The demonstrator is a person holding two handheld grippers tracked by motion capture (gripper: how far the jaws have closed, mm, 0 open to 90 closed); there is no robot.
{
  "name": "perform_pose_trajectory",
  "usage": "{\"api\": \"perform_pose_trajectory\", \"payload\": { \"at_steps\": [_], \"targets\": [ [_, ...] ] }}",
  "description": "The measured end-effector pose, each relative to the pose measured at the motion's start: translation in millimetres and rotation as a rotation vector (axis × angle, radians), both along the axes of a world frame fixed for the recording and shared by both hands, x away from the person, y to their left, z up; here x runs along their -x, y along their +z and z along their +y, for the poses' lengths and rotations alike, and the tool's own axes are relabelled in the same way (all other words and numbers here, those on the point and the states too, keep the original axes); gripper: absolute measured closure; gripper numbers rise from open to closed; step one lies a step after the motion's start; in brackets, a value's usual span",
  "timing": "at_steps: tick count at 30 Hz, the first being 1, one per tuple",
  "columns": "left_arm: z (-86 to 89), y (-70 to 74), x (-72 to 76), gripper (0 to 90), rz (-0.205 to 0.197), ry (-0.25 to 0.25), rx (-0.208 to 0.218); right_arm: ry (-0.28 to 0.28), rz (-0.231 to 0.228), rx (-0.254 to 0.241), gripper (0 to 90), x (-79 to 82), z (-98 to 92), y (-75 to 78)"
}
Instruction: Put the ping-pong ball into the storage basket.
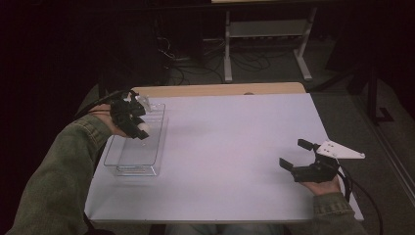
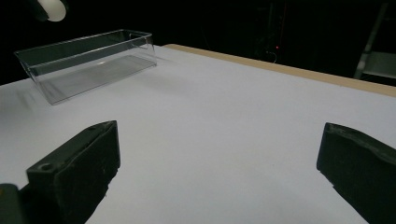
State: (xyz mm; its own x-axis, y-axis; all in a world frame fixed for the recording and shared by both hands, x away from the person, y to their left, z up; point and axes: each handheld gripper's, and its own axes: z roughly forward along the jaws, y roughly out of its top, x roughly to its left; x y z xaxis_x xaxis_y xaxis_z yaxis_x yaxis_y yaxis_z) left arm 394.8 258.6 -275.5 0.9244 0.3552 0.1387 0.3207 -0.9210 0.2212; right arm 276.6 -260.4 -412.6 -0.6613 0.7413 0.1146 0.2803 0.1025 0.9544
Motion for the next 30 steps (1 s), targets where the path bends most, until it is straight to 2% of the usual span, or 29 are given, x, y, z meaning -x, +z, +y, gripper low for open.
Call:
{"api": "perform_pose_trajectory", "payload": {
  "at_steps": [13,30],
  "targets": [
    [17.4,-13.6,0.0,51.2,0.034,0.039,-0.026,0.001,0.003,0.002,0.0,0.0,0.8,-0.3],
    [21.9,-40.6,-3.0,51.2,0.086,0.042,-0.043,0.0,0.005,0.002,0.0,0.4,0.4,-0.4]
  ]
}}
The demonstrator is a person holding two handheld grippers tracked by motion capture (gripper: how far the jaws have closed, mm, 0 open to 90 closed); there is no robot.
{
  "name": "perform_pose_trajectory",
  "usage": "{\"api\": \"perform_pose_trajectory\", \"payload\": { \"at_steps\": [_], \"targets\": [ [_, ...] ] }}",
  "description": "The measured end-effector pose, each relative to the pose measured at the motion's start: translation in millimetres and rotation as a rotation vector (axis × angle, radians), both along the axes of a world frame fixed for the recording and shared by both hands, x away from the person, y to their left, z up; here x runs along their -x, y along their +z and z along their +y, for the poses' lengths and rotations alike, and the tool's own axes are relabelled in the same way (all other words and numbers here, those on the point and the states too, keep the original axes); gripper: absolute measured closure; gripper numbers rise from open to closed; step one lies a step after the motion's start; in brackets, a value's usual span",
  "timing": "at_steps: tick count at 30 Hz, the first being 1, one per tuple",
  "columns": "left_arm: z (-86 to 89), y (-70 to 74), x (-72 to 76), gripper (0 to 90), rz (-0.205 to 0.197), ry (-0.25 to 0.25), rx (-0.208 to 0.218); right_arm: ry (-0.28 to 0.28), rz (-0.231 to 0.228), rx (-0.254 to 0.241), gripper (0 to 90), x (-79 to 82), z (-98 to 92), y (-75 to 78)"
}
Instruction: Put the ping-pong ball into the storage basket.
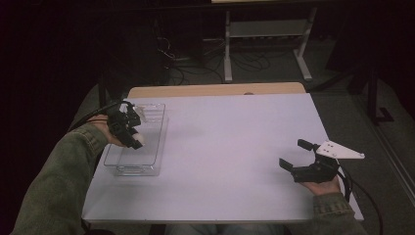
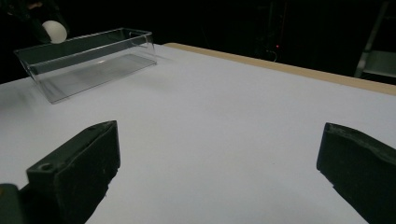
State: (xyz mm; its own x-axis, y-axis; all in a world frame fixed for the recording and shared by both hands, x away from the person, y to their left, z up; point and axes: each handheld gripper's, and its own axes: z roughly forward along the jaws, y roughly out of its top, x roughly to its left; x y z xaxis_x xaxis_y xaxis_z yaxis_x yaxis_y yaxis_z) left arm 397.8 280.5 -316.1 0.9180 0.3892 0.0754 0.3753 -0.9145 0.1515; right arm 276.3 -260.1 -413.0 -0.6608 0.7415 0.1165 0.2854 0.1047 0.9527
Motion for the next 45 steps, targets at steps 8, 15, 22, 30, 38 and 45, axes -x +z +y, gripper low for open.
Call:
{"api": "perform_pose_trajectory", "payload": {
  "at_steps": [8,15,22,30,38,45],
  "targets": [
    [2.9,-15.3,-1.0,51.2,0.022,0.002,-0.001,-0.001,0.0,0.001,0.0,0.0,0.0,0.0],
    [2.5,-24.2,-0.5,51.2,0.037,-0.004,-0.004,-0.001,0.0,0.002,0.0,-0.1,0.2,-0.1],
    [-0.5,-33.7,0.5,51.2,0.055,-0.007,0.0,-0.001,0.0,0.002,0.0,0.0,0.3,-0.2],
    [-0.9,-45.2,1.1,51.2,0.073,-0.008,-0.002,0.0,0.0,0.004,0.0,-0.2,0.1,-0.3],
    [-1.5,-51.7,-0.2,51.2,0.086,-0.012,-0.011,-0.001,0.002,0.003,0.0,-0.2,-0.1,-0.4],
    [-2.2,-58.4,-0.4,51.2,0.098,-0.013,-0.008,-0.001,0.001,0.002,0.0,-0.1,-0.4,-0.3]
  ]
}}
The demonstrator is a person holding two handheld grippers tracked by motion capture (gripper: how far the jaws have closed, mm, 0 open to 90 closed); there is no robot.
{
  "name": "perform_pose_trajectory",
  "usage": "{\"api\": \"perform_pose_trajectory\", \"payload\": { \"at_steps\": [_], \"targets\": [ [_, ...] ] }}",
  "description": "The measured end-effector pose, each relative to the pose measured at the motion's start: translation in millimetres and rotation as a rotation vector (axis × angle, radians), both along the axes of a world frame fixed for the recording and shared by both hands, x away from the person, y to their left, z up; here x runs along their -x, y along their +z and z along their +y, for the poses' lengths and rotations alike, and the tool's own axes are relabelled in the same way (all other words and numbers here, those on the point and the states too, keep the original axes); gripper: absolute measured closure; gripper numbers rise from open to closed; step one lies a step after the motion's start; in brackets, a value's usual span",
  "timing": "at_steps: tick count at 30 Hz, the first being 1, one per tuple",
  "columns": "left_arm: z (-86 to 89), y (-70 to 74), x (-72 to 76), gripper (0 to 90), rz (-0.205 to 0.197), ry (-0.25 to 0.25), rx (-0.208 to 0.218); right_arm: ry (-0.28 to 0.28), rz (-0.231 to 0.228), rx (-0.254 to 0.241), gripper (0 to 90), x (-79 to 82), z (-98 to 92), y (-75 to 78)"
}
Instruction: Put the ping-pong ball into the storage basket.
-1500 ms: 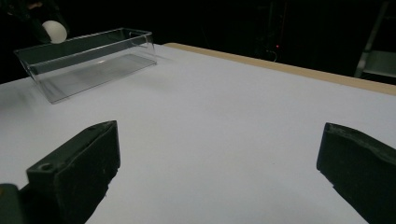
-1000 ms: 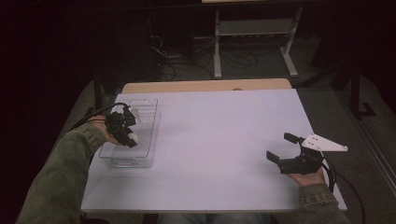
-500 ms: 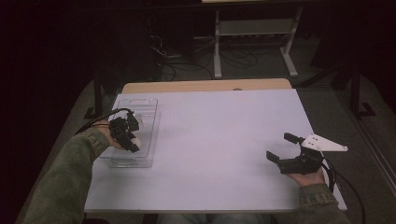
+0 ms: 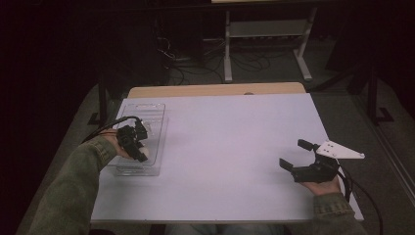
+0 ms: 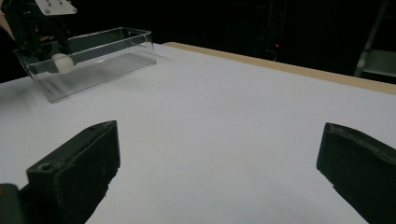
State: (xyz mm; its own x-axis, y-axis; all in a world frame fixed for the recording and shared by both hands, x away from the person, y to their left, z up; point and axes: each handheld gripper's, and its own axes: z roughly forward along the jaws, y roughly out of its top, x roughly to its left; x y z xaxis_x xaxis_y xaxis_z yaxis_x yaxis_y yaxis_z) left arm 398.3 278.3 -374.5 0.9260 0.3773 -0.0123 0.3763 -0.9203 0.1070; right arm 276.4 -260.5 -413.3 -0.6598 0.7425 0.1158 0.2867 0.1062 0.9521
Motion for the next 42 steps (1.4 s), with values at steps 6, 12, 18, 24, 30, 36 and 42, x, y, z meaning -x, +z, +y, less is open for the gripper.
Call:
{"api": "perform_pose_trajectory", "payload": {
  "at_steps": [6,12,18,24,30,36,42],
  "targets": [
    [-2.6,-2.2,-0.5,51.2,0.008,-0.008,-0.008,0.0,0.0,0.001,0.0,-0.1,0.1,0.0],
    [-4.4,-4.5,1.1,51.2,0.025,-0.023,-0.016,0.0,0.001,0.0,0.0,0.0,-0.1,0.0],
    [-5.1,-5.6,2.2,51.2,0.028,-0.034,-0.018,0.0,0.001,0.0,0.0,-0.1,-0.1,0.0],
    [-3.9,-9.4,3.7,51.2,0.037,-0.035,-0.008,0.0,0.001,0.0,0.0,-0.1,-0.1,0.0],
    [-2.7,-8.0,3.9,50.7,0.042,-0.036,0.006,0.0,0.001,0.003,0.0,-0.5,0.1,-0.2],
    [-1.2,-3.9,3.0,44.1,0.037,-0.026,0.022,-0.001,0.002,0.002,0.0,-0.5,0.0,-0.2],
    [-0.8,-0.1,2.6,33.9,0.03,-0.005,0.03,0.0,0.003,0.001,0.0,-0.5,-0.2,-0.1]
  ]
}}
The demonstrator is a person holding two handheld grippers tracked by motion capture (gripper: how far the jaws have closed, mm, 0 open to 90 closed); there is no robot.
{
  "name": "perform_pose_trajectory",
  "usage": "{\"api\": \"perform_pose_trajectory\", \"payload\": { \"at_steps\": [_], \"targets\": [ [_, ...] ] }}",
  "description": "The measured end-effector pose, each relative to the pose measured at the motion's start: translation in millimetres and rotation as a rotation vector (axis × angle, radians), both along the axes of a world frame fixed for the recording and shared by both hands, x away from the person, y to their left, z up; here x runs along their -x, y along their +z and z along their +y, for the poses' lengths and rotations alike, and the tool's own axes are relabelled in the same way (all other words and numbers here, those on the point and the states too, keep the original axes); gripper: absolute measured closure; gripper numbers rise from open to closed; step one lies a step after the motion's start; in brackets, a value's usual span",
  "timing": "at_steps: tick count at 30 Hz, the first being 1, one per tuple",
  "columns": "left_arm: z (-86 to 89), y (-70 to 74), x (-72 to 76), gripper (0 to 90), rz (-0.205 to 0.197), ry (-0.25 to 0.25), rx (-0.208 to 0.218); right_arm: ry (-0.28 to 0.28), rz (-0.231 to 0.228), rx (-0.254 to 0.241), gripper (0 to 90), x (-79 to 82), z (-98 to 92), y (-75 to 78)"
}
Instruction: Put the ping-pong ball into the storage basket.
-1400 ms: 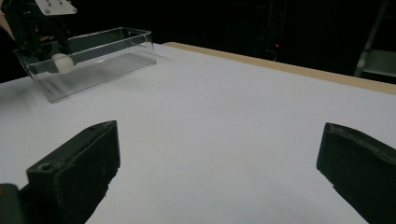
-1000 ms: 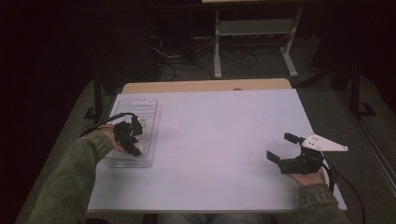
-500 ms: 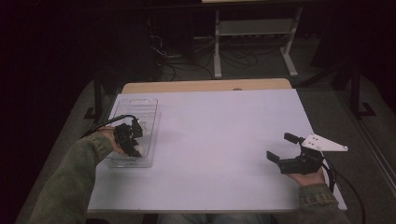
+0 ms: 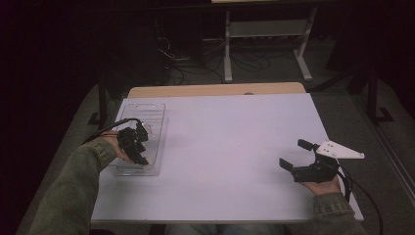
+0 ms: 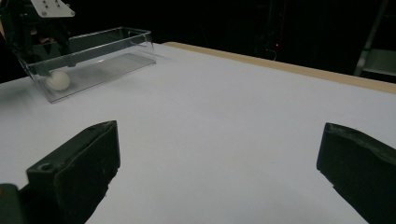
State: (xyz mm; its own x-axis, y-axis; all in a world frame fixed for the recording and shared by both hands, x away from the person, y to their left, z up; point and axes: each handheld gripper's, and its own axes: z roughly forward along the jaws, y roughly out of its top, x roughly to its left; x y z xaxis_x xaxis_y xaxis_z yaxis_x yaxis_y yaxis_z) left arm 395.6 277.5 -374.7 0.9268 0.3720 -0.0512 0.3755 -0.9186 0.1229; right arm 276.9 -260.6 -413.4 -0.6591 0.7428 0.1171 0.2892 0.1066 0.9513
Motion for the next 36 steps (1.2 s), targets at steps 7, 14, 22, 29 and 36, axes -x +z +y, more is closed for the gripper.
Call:
{"api": "perform_pose_trajectory", "payload": {
  "at_steps": [7,14,22,29,36],
  "targets": [
    [3.7,9.3,-1.1,21.6,-0.016,0.037,0.017,0.0,0.0,-0.001,0.0,0.0,-0.1,0.1],
    [8.8,17.8,1.0,13.8,-0.033,0.062,0.058,0.0,0.0,-0.001,0.0,-0.1,0.1,0.0],
    [12.0,27.5,5.2,8.0,-0.06,0.082,0.09,0.0,0.001,-0.002,0.0,0.0,0.3,0.1],
    [15.7,35.5,10.2,0.3,-0.096,0.122,0.136,-0.001,0.0,-0.003,0.0,0.8,0.5,0.5],
    [21.1,40.7,17.4,0.0,-0.138,0.139,0.177,0.001,-0.002,-0.001,0.0,1.2,0.4,0.8]
  ]
}}
